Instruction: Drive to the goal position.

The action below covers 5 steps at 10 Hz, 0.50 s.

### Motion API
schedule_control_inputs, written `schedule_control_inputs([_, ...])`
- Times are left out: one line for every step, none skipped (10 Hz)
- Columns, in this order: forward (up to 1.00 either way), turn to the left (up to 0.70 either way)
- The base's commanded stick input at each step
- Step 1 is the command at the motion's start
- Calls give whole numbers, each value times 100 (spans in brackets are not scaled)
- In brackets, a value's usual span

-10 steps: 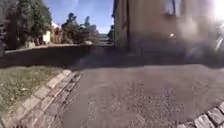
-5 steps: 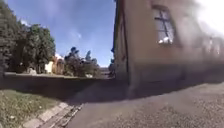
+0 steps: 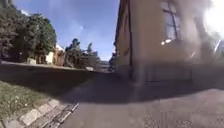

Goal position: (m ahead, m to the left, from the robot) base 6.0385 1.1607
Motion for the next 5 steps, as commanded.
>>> schedule_control_inputs([70,0])
schedule_control_inputs([70,0])
schedule_control_inputs([70,0])
schedule_control_inputs([70,0])
schedule_control_inputs([70,0])
